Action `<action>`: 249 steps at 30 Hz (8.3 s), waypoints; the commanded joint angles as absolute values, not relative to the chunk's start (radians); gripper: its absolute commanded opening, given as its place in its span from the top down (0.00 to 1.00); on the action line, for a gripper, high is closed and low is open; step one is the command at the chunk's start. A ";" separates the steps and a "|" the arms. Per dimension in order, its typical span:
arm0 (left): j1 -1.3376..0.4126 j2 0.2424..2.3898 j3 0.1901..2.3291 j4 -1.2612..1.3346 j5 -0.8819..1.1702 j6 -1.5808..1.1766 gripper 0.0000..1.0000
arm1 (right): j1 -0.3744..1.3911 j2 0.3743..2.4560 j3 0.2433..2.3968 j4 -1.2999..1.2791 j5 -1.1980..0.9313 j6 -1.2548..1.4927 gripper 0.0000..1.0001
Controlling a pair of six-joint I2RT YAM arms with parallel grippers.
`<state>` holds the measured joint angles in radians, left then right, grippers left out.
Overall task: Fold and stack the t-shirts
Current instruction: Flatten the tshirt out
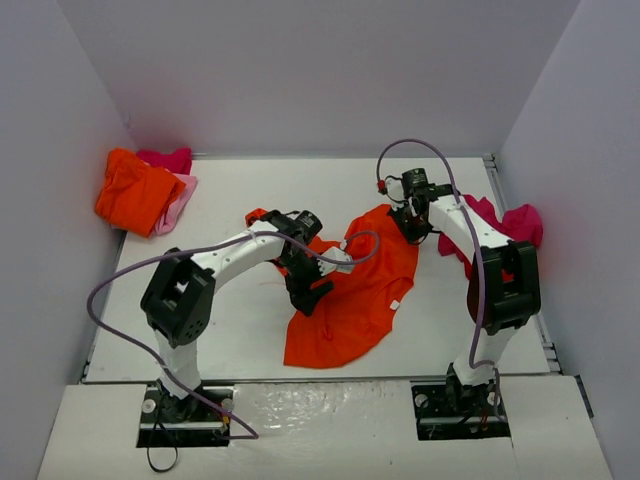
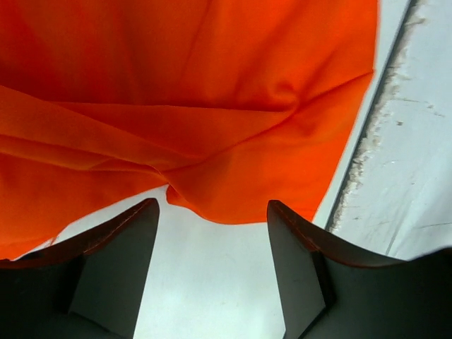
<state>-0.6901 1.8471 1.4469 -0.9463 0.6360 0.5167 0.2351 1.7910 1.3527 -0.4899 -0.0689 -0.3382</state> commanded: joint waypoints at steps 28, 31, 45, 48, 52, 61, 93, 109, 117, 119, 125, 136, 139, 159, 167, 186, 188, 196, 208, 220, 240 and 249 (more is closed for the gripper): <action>-0.537 1.835 1.475 -1.014 0.679 0.585 1.00 | 0.334 1.726 1.377 -0.494 -0.104 -0.407 0.97; -0.543 1.848 1.482 -1.031 0.698 0.590 0.68 | 0.336 1.724 1.369 -0.494 -0.097 -0.407 0.97; -0.612 1.969 1.512 -1.138 0.856 0.680 0.46 | 0.334 1.741 1.340 -0.488 -0.084 -0.402 0.96; -0.615 2.008 1.537 -1.149 0.855 0.687 0.46 | 0.334 1.736 1.331 -0.485 -0.087 -0.404 0.96; -0.626 2.061 1.560 -1.160 0.856 0.691 0.50 | 0.333 1.731 1.317 -0.480 -0.084 -0.411 0.96; -0.657 2.039 1.520 -1.122 0.815 0.673 1.00 | 0.318 1.736 1.297 -0.470 -0.079 -0.425 0.95; -0.222 1.664 1.526 -1.124 0.700 0.651 1.00 | 0.417 2.056 1.254 -0.776 -0.078 -0.599 1.00; -0.068 1.605 1.491 -1.124 0.697 0.683 1.00 | 1.031 1.958 1.284 -0.907 -0.441 -0.603 1.00; -0.023 1.595 1.466 -1.125 0.678 0.720 1.00 | 1.133 1.886 1.389 -0.858 -0.189 -0.484 0.79; -0.020 1.594 1.464 -1.126 0.669 0.731 1.00 | 1.103 1.803 1.407 -0.844 -0.046 -0.469 0.65; -0.017 1.571 1.466 -1.139 0.673 0.741 1.00 | 0.884 1.625 1.551 -0.743 0.227 -0.555 0.52; -0.017 1.490 1.412 -1.113 0.678 0.701 1.00 | 0.809 1.871 1.672 -0.547 0.018 -0.659 0.57; -0.015 1.475 1.401 -1.112 0.675 0.695 1.00 | 0.833 1.932 1.729 -0.511 -0.031 -0.636 0.57; -0.015 1.432 1.321 -1.053 0.717 0.661 1.00 | 1.001 2.068 1.897 -0.504 -0.161 -0.632 0.61; -0.008 1.314 1.305 -1.031 0.772 0.608 1.00 | 1.032 2.153 1.948 -0.526 -0.207 -0.624 0.64; -0.008 1.191 1.279 -1.103 0.795 0.595 1.00 | 0.974 2.033 1.728 -0.332 -0.107 -0.622 0.63; -0.007 1.192 1.275 -1.090 0.790 0.584 1.00 | 0.977 2.013 1.690 -0.312 -0.073 -0.620 0.62; -0.006 1.190 1.279 -1.099 0.795 0.579 1.00 | 0.958 1.892 1.517 -0.207 -0.056 -0.621 0.61; 0.010 1.134 1.262 -1.144 0.834 0.589 1.00 | 0.917 2.070 1.699 -0.228 -0.160 -0.592 0.63; 0.037 1.155 1.253 -1.124 0.865 0.583 1.00 | 0.944 2.242 1.908 -0.364 -0.300 -0.614 0.69; 0.044 1.177 1.355 -1.126 0.829 0.573 1.00 | 0.625 2.147 1.948 -0.163 0.218 -0.552 1.00; 0.045 1.210 1.476 -1.059 0.784 0.527 1.00 | 0.516 1.893 1.784 -0.112 0.329 -0.582 1.00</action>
